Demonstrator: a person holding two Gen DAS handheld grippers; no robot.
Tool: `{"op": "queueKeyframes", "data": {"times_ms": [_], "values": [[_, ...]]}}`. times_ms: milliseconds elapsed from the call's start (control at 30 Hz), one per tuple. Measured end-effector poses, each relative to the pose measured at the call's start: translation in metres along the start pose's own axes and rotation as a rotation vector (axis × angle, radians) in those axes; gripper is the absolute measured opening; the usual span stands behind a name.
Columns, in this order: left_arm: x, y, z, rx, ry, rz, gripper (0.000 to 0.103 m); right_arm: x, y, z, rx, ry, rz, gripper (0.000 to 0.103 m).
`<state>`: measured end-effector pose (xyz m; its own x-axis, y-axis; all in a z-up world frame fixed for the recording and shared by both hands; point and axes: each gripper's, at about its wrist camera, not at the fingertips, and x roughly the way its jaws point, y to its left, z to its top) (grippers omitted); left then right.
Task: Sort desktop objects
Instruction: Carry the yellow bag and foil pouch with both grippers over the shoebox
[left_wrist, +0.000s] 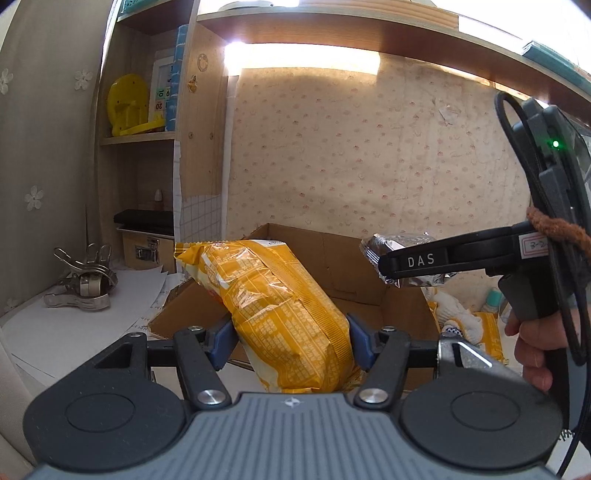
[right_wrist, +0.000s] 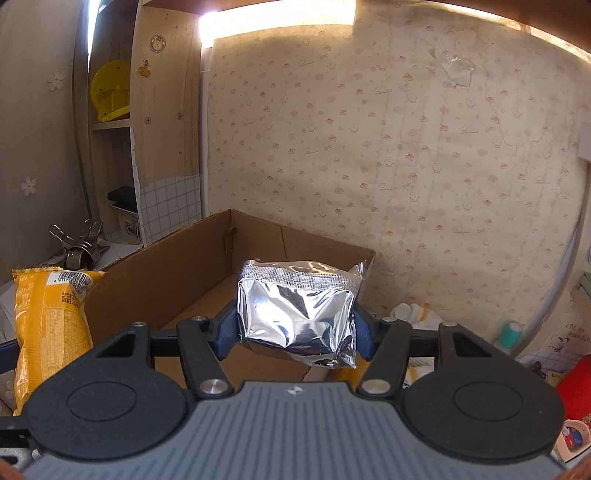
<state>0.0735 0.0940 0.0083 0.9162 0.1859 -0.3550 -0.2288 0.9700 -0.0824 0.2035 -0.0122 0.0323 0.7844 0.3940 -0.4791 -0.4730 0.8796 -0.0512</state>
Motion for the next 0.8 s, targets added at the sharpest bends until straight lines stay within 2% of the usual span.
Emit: {"op": "queueKeyframes", "data": {"times_ms": [433, 800], "values": [[0.023, -0.001, 0.001, -0.008, 0.035, 0.01, 0.064, 0.057, 0.0, 0.011, -0.02, 0.082, 0.043, 0.06], [0.032, -0.002, 0.003, -0.008, 0.054, 0.022, 0.065, 0.082, 0.008, 0.014, -0.038, 0.119, 0.063, 0.06]]}}
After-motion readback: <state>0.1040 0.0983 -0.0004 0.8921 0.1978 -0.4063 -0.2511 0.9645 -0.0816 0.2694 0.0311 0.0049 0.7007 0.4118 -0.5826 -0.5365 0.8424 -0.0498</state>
